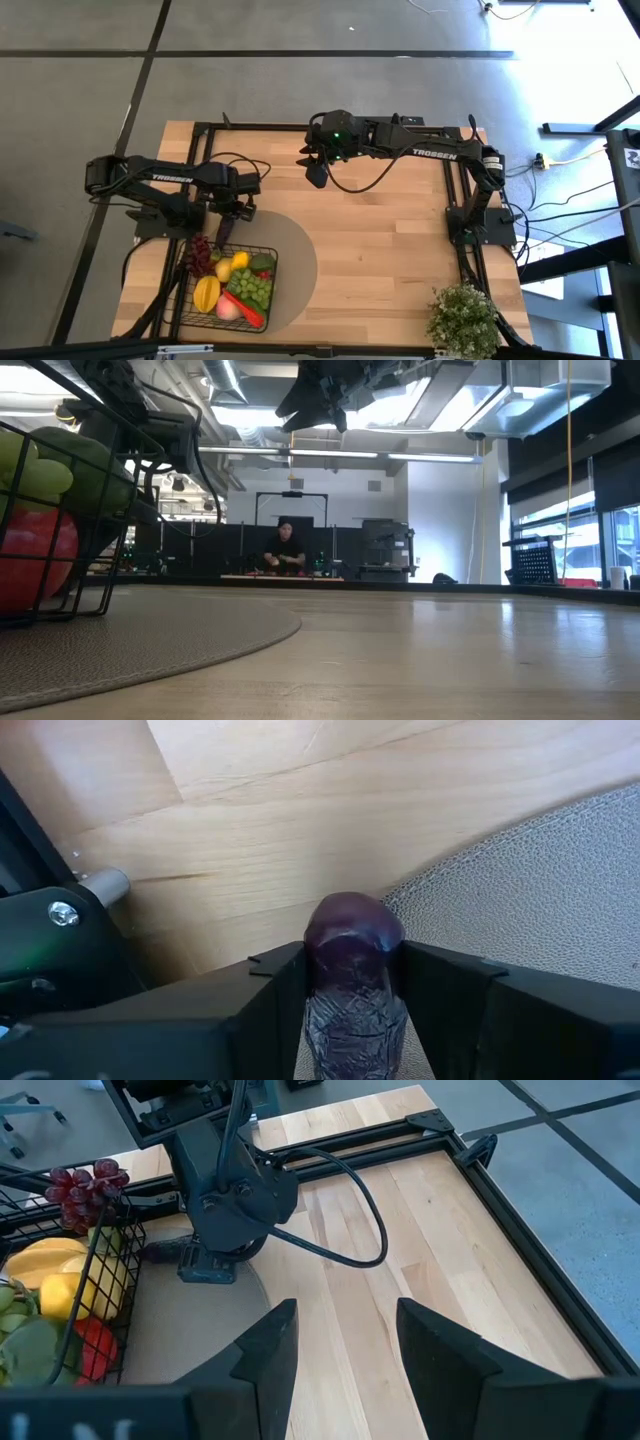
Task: Build produce basket
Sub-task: Put the purple eggplant into the wire basket
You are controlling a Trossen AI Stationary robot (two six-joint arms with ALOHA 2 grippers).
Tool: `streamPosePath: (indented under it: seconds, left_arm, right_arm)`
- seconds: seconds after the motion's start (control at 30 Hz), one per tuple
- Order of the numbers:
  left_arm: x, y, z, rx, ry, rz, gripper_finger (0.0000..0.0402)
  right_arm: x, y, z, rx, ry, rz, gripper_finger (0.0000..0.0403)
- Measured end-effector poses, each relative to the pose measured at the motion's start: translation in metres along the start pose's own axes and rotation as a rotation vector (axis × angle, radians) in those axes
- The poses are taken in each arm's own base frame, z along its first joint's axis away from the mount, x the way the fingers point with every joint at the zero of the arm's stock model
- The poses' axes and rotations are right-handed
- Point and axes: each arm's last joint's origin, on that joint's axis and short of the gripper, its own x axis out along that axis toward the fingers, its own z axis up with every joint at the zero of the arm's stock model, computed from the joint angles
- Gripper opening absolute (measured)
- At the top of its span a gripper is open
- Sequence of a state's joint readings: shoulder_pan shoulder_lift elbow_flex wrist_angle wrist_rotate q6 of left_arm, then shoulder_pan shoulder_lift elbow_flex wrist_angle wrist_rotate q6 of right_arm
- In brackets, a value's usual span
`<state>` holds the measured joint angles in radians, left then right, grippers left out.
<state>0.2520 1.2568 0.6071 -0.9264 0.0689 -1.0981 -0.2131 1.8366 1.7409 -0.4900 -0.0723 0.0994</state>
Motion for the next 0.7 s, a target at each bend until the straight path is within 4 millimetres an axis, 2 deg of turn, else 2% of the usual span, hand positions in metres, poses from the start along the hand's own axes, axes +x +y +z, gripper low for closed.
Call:
streamPosePath:
  seconds: [0.4,0.57,0.7]
  left_arm:
    - [-0.002,-0.002,0.000,0.095,0.001,-0.010,0.0128]
    - [-0.017,-0.007,0.002,0.192,-0.033,-0.044,0.0128]
    - [-0.039,-0.014,0.005,0.260,-0.088,-0.111,0.0128]
  right_arm:
    - [0.000,0.000,0.000,0.002,0.000,0.000,0.0163]
    - [0.000,0.000,0.000,0.002,0.000,0.000,0.0163]
    - [0.000,0.000,0.000,0.000,0.000,0.000,0.0163]
